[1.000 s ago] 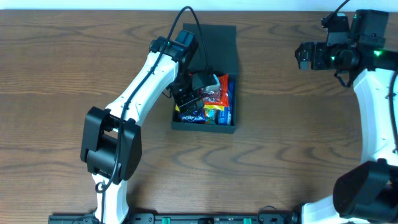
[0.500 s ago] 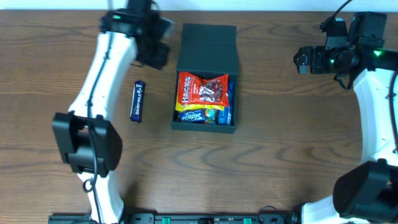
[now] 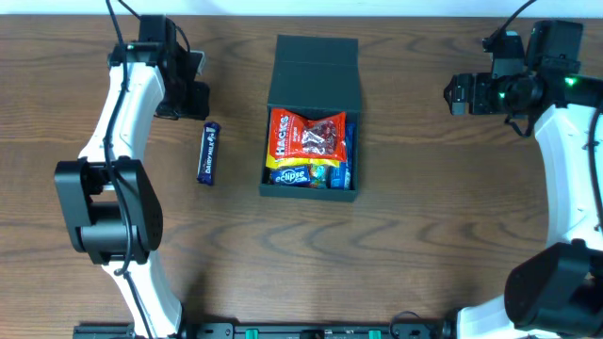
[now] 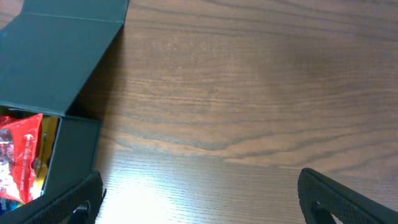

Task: Pack container
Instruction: 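Release the tin and move the left gripper to the Dairy Milk bar, then grasp the blue Dairy Milk bar with the left gripper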

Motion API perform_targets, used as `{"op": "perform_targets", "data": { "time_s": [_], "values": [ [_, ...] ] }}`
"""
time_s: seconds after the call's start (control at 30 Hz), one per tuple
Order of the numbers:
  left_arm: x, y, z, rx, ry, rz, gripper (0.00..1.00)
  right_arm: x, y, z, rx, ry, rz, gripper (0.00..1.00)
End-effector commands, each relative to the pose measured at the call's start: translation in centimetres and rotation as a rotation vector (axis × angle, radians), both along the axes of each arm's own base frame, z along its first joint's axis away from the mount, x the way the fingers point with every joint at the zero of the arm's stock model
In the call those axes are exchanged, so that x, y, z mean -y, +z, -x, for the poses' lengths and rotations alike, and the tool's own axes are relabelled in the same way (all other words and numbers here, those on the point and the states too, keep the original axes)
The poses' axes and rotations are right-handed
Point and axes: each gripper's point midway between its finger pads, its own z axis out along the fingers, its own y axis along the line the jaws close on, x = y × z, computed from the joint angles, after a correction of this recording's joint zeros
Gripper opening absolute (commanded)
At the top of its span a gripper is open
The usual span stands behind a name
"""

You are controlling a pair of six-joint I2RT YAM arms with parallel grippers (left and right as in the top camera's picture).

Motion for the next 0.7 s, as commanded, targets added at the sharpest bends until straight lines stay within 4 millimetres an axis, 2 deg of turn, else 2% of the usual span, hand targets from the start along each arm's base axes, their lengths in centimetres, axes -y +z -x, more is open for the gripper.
{"op": "perform_targets", "data": {
  "time_s": [0.0,0.17,0.23,0.47,0.67],
  "values": [
    [0.1,-1.0,0.6,-0.008,-0.02,-0.006,0.52,0.1,-0.3,0.2,-0.006,0.012,-0.004,0.99],
    [1.3,-3.4,1.3,-0.018,-0.044,-0.015,0.49,0.0,-0.4,0.4,-0.017,0.012,-0.006,0.99],
    [1.2,-4.3,1.4,-0.02,0.007,-0.052,0.49,0.0,-0.5,0.5,-0.021,0.013,-0.007,0.99],
    [0.5,-5.5,1.8,-0.02,0.085,-0.135,0.49,-0.1,-0.7,0.9,-0.038,0.013,-0.01,0.99],
    [0.5,-7.0,2.4,-0.025,0.106,-0.129,0.49,-0.1,-0.8,1.1,-0.051,0.012,-0.012,0.99]
  ]
}}
